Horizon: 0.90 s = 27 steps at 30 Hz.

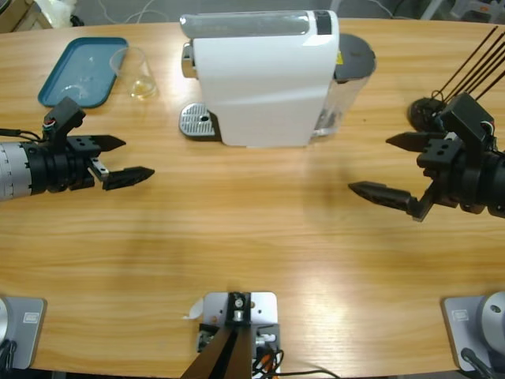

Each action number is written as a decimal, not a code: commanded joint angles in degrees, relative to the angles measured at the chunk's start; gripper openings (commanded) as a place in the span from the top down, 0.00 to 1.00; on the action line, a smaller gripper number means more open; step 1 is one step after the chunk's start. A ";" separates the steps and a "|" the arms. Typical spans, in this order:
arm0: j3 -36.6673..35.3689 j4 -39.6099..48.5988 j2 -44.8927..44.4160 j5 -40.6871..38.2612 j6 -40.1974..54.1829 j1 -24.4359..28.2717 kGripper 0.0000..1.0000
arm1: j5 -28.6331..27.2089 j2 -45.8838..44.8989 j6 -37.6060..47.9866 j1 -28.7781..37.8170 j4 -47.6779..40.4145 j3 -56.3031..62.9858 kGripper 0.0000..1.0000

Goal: Pour coffee

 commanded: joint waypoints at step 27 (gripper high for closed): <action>-36.72 8.45 15.86 -44.57 -51.20 20.36 0.26 | -1.36 -3.33 -0.94 -0.41 0.52 0.97 0.02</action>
